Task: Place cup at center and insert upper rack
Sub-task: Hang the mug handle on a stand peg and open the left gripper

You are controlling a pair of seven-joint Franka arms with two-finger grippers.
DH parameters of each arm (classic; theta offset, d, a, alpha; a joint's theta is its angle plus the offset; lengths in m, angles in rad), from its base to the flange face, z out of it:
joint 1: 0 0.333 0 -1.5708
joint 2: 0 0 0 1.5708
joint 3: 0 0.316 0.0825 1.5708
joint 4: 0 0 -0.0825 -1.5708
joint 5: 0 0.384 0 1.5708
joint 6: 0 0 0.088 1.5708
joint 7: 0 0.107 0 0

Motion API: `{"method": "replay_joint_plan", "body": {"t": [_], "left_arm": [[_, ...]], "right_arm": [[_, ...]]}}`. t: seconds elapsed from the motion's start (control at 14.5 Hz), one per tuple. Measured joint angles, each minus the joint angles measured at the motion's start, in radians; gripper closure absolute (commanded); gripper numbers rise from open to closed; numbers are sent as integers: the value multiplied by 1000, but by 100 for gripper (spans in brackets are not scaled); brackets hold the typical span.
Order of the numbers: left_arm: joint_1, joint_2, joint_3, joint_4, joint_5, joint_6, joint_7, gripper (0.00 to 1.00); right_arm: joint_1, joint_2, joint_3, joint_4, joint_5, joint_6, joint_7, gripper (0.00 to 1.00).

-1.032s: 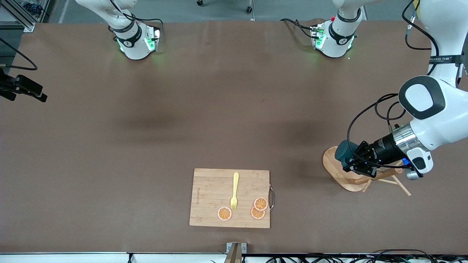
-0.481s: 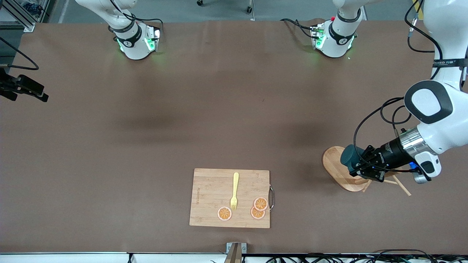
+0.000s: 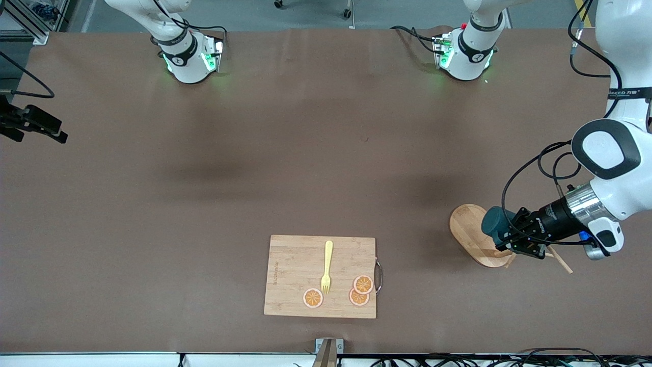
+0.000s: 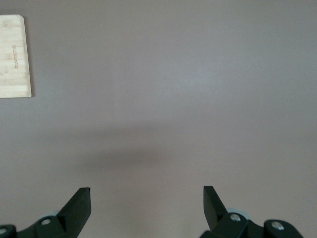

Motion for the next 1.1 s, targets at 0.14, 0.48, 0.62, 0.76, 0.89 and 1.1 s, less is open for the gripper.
{"method": "replay_joint_plan", "body": {"t": [0.14, 0.48, 0.62, 0.76, 0.89, 1.1], "left_arm": [[12, 8, 0, 1, 0, 0, 1, 89], [25, 10, 0, 10, 0, 0, 3, 12], [26, 8, 0, 26, 0, 2, 22, 3], [26, -1, 0, 53, 2, 2, 35, 2], [25, -28, 0, 69, 56, 2, 41, 2], [25, -100, -3, 72, 241, -51, 112, 2]], "right_arm": [[0, 0, 0, 0, 0, 17, 0, 0], [15, 0, 1, -1, 0, 90, 0, 0], [26, 0, 1, -1, 0, 114, 0, 0], [27, 0, 1, -1, 0, 116, 0, 0], [27, 0, 0, -2, 0, 116, 0, 0], [28, 0, 0, -3, 0, 114, 0, 0]]}}
